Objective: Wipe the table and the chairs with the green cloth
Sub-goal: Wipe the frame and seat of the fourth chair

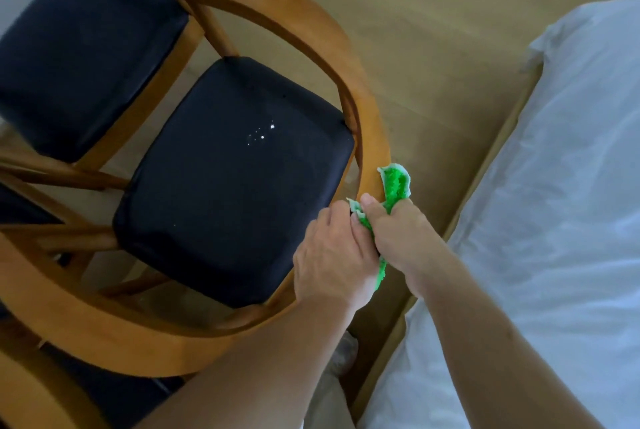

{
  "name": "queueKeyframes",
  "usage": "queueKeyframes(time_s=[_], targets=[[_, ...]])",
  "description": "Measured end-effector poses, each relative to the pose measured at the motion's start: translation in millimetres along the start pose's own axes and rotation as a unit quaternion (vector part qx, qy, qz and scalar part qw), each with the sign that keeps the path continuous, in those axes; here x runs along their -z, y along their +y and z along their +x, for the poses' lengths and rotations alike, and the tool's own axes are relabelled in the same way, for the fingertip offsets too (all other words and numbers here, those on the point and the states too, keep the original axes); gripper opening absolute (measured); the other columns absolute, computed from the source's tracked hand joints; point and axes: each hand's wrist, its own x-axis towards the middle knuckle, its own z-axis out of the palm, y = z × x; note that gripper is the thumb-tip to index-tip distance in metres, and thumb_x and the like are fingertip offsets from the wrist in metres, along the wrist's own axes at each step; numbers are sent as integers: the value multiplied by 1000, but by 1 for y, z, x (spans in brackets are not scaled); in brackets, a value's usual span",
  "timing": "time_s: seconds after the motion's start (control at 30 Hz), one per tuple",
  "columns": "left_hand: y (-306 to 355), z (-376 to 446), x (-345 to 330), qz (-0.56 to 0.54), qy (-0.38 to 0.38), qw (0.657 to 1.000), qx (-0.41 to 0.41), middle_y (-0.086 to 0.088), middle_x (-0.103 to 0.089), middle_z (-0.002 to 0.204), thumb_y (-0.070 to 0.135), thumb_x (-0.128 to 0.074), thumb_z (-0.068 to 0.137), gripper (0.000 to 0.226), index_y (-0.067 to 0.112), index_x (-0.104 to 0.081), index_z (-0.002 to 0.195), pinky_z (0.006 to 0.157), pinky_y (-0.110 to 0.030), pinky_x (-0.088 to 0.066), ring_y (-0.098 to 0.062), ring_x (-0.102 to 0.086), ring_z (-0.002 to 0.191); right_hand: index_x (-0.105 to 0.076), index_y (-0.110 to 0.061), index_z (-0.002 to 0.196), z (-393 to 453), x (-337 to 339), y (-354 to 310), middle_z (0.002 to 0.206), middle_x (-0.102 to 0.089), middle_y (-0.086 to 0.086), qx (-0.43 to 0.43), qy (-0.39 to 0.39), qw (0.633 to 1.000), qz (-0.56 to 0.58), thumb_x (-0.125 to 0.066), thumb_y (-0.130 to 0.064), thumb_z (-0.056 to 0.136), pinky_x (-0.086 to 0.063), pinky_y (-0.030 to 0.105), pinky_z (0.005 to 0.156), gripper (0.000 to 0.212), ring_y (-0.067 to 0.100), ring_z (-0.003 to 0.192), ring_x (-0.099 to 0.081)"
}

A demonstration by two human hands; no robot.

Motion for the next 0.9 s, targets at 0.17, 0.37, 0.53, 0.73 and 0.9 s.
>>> queueKeyframes(time_s=[0.17,0.37,0.53,0.73,0.9], targets=[[-1,0,4,-28,-9,999,-23,12,-48,81,46,-20,95,25,31,-37,86,52,-20,-37,-9,-49,68,-35,-20,142,-2,-4,-4,85,-53,-9,66,97,989,-88,-51,-47,95,-40,17,55,57,3,69,-50],[-11,11,24,-341,-118,924,124,3,-64,87,35,-41,100,26,22,-62,94,81,-39,-53,-12,-60,85,-49,-25,126,-30,-9,-11,67,-58,-13,125,132,982,-46,-36,-58,86,-35,6,38,53,-6,56,-58],[-15,37,59,-516,-257,807,128,-3,-69,80,34,-58,94,26,9,-65,94,65,-26,-53,-14,-66,75,-54,-31,84,-56,-11,-44,61,-56,-13,238,97,964,73,-31,-60,95,-39,12,41,39,-1,49,-51],[-52,71,77,-589,-222,753,192,-17,-70,98,17,-54,95,12,11,-64,93,80,-48,-54,-32,-66,88,-61,-26,66,-44,4,-76,53,-54,-13,195,161,950,184,-37,-58,92,-44,18,46,48,1,49,-53],[-73,59,53,-371,-265,854,250,-13,-71,85,26,-57,95,21,20,-71,80,63,-42,-57,-25,-68,71,-62,-22,85,-16,8,-47,65,-59,-13,158,190,969,12,-52,-49,93,-51,35,55,30,7,59,-58]])
